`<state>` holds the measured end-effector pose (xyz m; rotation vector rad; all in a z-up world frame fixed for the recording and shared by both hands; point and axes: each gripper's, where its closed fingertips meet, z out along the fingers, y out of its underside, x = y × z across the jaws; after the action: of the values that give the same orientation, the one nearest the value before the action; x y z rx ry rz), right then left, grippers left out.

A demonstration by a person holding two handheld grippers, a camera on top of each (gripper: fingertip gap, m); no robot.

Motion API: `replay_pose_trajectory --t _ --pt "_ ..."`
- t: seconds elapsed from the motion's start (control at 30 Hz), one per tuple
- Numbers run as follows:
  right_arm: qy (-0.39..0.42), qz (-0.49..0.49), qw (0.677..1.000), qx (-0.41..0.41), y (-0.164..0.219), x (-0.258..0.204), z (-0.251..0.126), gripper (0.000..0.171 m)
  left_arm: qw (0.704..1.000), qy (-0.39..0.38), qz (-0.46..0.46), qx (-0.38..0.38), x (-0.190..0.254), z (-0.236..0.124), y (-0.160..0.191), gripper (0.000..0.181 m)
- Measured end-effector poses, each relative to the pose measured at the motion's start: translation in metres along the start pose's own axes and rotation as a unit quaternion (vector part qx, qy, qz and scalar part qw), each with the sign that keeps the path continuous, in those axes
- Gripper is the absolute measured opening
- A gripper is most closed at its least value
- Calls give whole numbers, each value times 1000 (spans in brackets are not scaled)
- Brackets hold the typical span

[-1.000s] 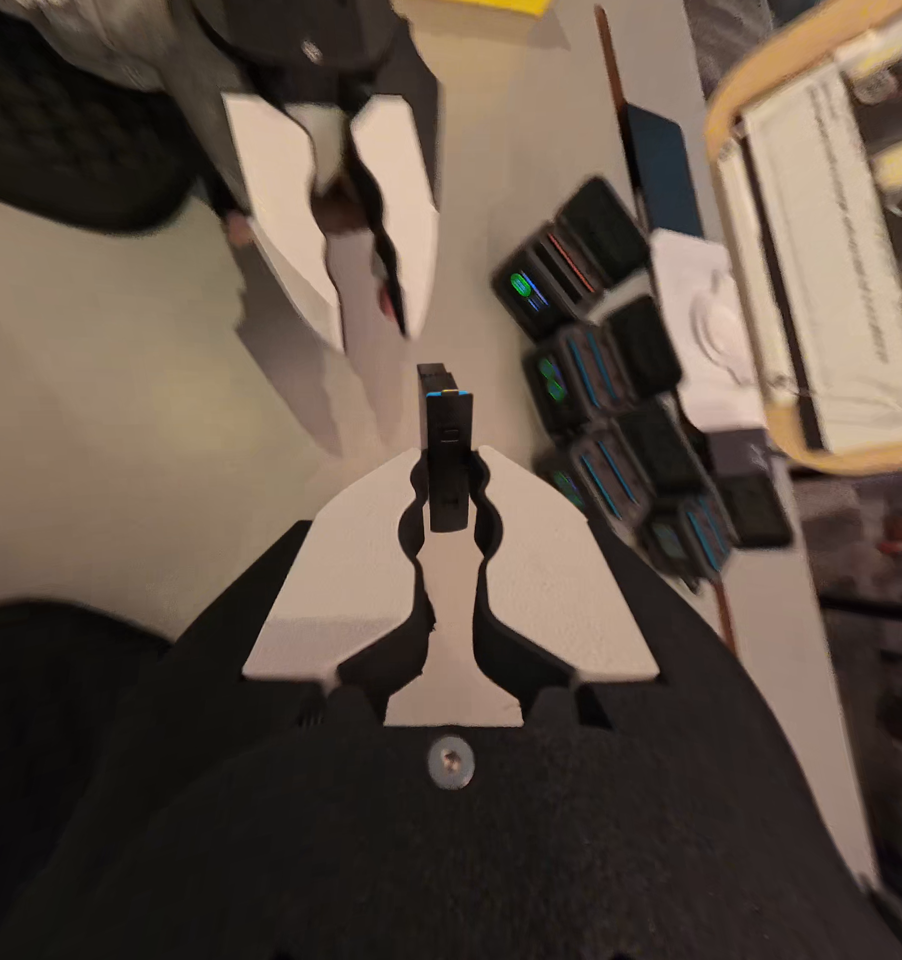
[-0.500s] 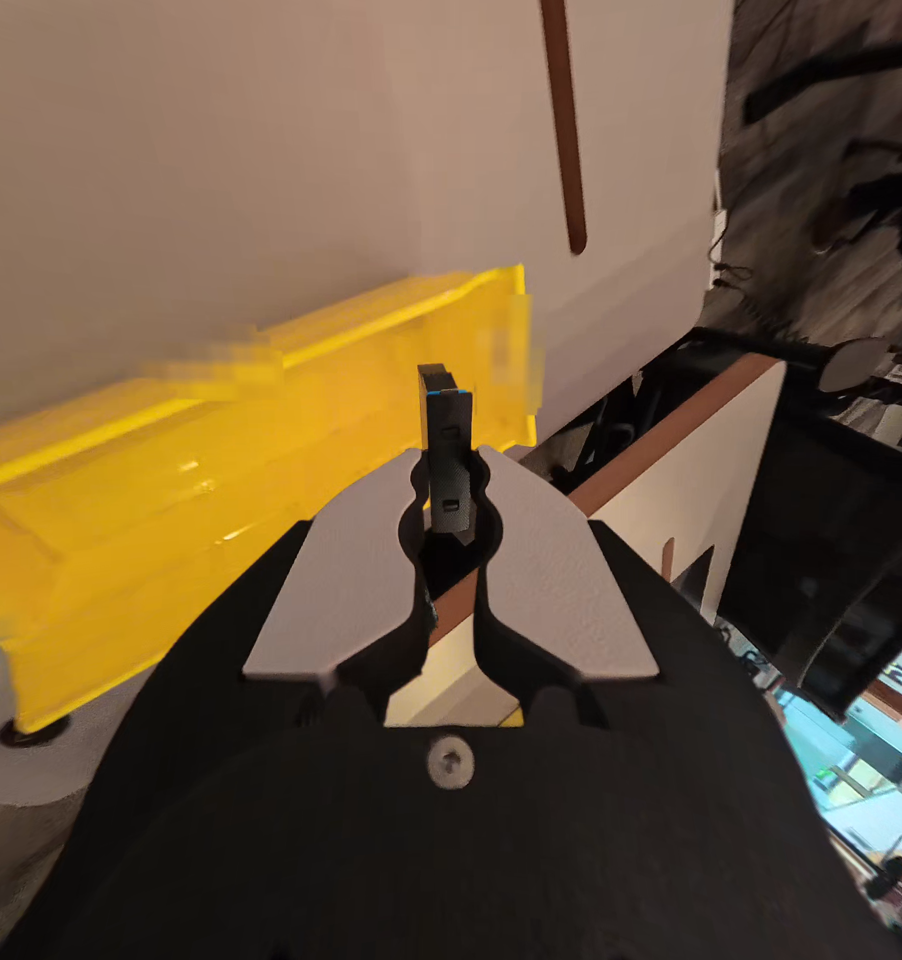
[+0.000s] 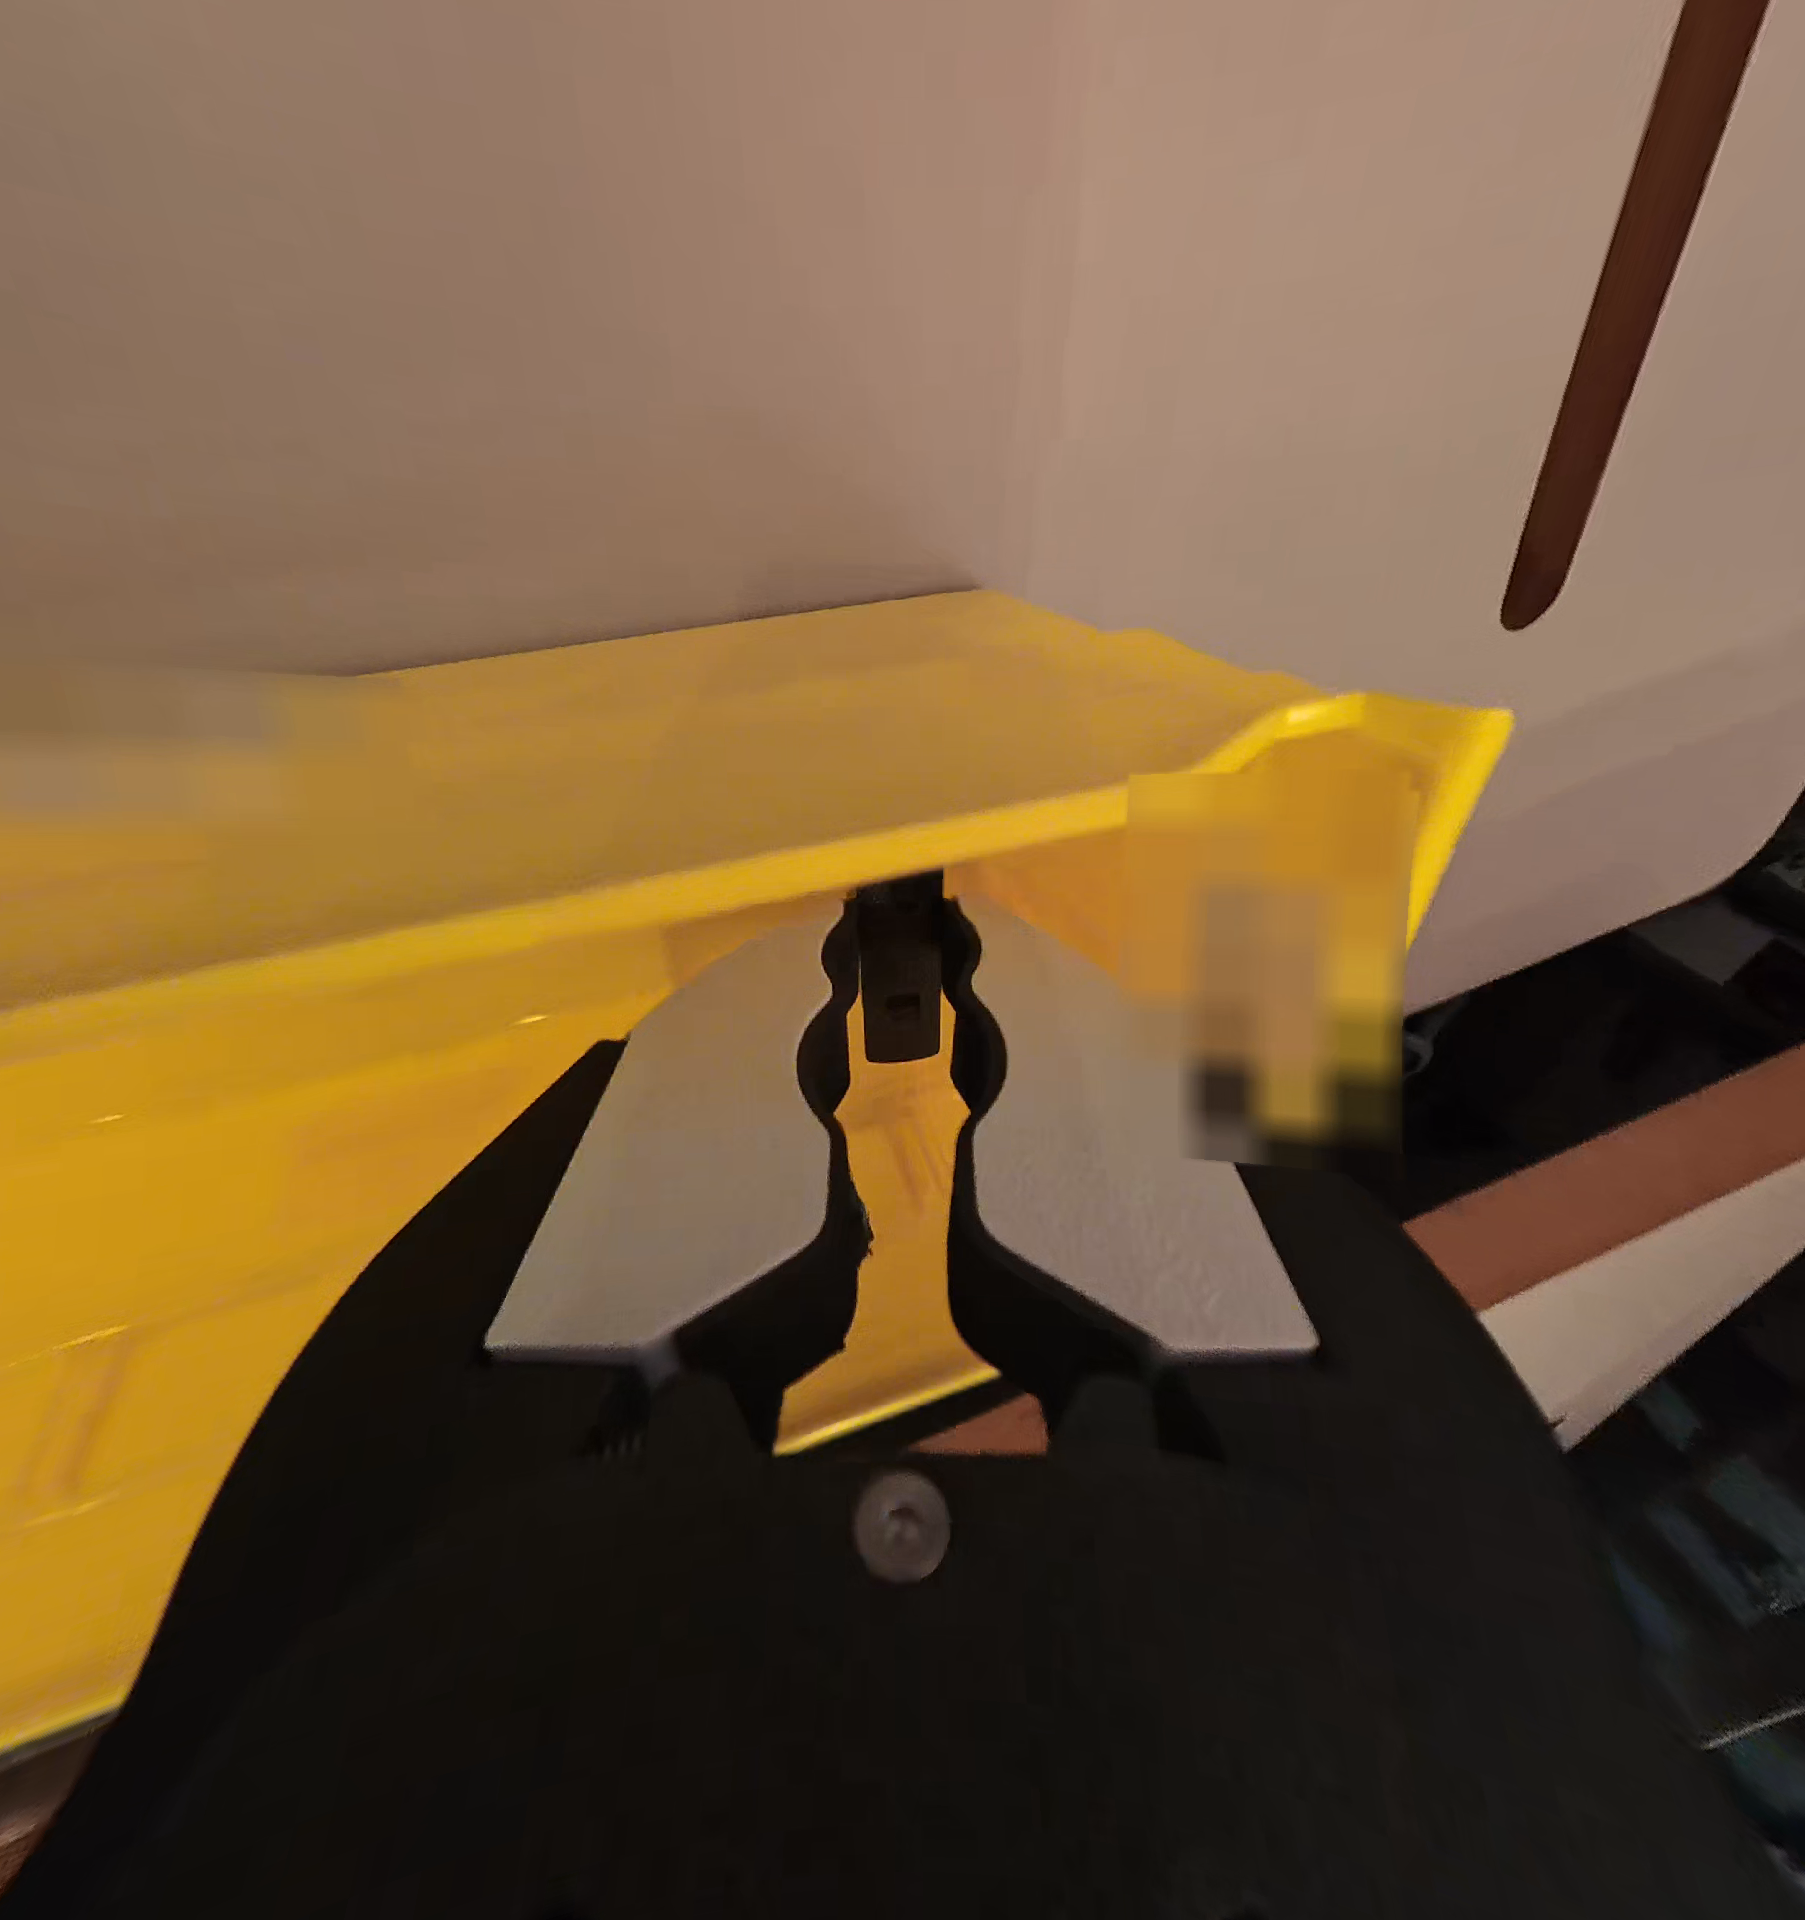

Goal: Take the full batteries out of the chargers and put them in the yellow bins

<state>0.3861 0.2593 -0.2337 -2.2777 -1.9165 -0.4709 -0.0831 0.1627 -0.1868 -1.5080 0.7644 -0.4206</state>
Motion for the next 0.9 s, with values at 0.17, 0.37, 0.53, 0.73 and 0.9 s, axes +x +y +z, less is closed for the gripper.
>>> replay_pose_trajectory --t 0.17,0.37,0.53,0.73,0.9 --pt "6 -16 1000 1 -2 8 11 15 1000 -22 -3 -5 -8 1 2 0" --pt "14 -16 1000 -17 2 17 14 16 998 -63 12 -13 -20 -1 3 4" --pt "39 -18 999 -12 -1 22 4 20 992 -130 4 5 -44 -10 -16 13" --pt "89 -20 996 -13 2 30 -9 19 983 -182 -25 -17 -69 -15 -19 33" --pt "84 18 996 31 -12 27 -41 19 980 -190 -34 -57 -78 -19 -2 54"
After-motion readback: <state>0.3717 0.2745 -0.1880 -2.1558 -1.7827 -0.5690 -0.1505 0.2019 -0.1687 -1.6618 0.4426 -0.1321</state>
